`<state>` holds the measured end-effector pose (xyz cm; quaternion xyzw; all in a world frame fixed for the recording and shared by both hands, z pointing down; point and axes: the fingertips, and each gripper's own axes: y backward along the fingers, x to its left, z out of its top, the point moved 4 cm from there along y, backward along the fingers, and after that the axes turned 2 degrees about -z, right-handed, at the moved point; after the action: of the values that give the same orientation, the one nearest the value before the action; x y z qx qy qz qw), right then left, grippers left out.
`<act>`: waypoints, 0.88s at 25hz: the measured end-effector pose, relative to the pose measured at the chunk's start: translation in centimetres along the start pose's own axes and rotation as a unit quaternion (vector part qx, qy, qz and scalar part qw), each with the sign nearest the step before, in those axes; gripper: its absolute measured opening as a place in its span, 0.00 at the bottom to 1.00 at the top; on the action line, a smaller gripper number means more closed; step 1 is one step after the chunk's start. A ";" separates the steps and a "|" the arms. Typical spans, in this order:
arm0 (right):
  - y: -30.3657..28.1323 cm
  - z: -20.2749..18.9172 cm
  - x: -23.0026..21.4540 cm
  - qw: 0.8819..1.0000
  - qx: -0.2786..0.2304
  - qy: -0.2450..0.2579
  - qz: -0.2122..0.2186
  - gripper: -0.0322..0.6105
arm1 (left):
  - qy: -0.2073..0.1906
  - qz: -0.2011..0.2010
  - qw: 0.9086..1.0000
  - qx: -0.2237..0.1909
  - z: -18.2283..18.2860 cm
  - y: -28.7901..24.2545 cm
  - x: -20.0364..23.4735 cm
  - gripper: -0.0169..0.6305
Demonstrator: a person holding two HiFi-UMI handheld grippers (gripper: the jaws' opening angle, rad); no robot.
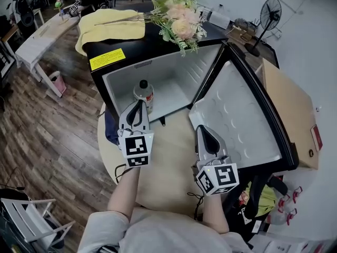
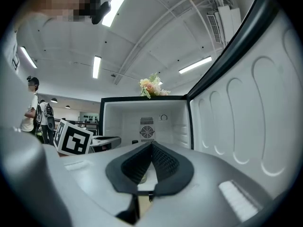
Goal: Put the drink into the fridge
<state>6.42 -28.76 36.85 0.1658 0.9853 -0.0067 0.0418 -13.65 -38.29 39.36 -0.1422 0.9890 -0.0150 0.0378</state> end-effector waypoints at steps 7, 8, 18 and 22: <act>1.4 0.3 0.8 1.000 -0.007 -0.003 0.028 0.06 | 0.000 -0.002 1.000 -0.006 1.2 3.6 -1.3 0.04; 1.6 0.3 0.9 0.999 -0.008 -0.003 0.032 0.06 | 0.000 -0.002 1.000 -0.007 1.4 4.1 -1.4 0.04; 4.1 1.2 2.2 0.997 -0.018 -0.001 0.070 0.06 | 0.001 0.013 1.000 -0.026 3.6 10.1 -2.8 0.04; 5.1 1.5 2.7 0.996 -0.024 -0.002 0.081 0.06 | -0.004 0.017 0.999 -0.030 4.1 12.4 -3.4 0.04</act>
<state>5.71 -23.12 35.15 0.2441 0.9683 0.0204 0.0485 -13.54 -25.47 35.01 -0.1261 0.9912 0.0158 0.0377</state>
